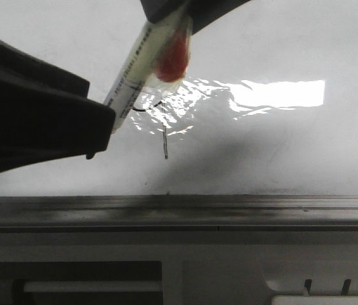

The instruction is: Write number 9 on whiteboard

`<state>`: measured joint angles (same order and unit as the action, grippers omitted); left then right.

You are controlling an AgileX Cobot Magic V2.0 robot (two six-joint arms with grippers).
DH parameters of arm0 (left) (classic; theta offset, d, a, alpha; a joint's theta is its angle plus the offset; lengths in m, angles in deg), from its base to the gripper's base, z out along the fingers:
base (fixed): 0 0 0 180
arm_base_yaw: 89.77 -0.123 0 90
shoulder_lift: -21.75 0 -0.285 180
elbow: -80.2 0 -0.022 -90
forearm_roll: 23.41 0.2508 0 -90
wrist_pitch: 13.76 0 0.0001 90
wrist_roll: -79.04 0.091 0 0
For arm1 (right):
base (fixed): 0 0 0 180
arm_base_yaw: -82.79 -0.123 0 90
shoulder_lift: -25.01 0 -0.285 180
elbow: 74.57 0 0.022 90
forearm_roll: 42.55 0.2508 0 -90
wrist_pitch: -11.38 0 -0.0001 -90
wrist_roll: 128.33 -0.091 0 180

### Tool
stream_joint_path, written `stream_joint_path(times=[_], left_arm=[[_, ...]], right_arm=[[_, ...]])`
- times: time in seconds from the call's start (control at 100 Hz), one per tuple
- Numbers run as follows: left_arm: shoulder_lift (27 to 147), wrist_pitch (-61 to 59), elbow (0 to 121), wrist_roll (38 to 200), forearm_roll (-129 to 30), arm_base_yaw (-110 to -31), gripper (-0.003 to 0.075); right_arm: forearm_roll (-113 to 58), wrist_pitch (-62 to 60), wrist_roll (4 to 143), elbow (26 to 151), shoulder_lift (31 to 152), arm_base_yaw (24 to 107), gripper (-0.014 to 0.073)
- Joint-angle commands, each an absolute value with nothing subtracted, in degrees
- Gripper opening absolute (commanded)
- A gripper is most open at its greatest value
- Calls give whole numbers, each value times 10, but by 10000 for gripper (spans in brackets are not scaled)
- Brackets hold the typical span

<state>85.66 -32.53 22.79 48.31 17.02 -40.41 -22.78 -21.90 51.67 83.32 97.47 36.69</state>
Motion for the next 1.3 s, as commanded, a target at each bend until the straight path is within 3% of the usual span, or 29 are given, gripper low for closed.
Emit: stream_joint_path(times=[0.0,0.33,0.75,1.12,1.22,1.29], left_arm=[[866,-375,246,476,136,-399,347],[891,-408,247,476,124,-399,337],[891,-427,247,476,124,-399,-21],[891,-427,247,476,124,-399,-20],[891,-426,246,476,120,-399,-20],[891,-418,246,476,100,-399,-20]], right_arm=[[-199,-192,520,853,967,362,-59],[-190,-195,520,853,981,352,-58],[-190,-203,520,853,991,352,-59],[-190,-209,520,853,991,352,-57],[-193,-209,520,853,991,352,15],[-201,-204,520,853,991,352,146]])
